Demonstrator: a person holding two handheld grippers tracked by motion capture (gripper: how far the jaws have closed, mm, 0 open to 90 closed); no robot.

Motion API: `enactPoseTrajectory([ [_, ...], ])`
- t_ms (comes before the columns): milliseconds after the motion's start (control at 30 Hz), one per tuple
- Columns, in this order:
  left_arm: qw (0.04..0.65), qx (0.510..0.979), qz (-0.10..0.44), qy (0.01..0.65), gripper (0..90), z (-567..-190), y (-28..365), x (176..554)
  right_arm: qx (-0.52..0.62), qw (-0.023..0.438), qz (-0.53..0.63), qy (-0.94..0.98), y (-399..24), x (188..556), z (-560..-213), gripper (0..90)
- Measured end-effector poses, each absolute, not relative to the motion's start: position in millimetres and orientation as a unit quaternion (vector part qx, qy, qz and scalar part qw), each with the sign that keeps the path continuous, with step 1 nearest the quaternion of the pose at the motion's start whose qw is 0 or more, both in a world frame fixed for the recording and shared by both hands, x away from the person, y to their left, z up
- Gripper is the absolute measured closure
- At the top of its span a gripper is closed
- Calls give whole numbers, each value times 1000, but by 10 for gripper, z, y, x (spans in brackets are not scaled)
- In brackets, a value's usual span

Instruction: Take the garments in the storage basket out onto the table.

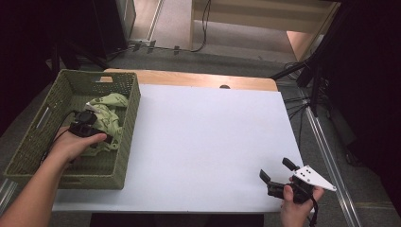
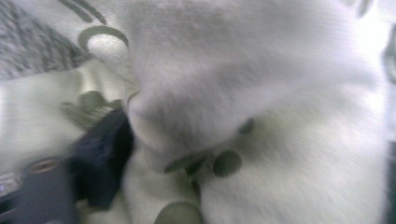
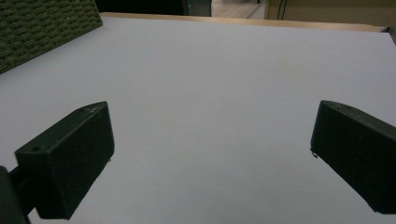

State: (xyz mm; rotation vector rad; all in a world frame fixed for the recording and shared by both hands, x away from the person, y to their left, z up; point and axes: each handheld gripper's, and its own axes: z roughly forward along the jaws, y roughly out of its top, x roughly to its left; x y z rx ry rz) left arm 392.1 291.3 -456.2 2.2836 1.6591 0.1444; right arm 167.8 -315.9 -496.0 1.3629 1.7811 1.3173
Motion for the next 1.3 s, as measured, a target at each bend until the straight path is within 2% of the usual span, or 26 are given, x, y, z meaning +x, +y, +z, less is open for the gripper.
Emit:
enactPoseTrajectory([
  [33,154,799,53,579,448,-4566,2906,3919,506,266,488,660,-3160,1680,-4962,0],
  [100,156,802,51,575,496,-4554,2899,3920,505,266,489,659,-3165,1679,-4961,0],
  [267,158,806,59,567,565,-4540,2893,3910,505,268,491,657,-3182,1666,-4956,0],
  [500,203,791,106,567,591,-4415,2909,3899,506,269,490,657,-3189,1656,-4949,0],
  [667,247,786,175,539,599,-4245,2858,3818,508,269,491,654,-3207,1657,-4954,0],
  [1033,346,731,243,536,600,-3991,2991,3708,505,273,492,655,-3196,1656,-4946,0],
  [1300,383,699,278,536,600,-3894,3046,3641,500,273,493,658,-3156,1663,-4943,0],
])
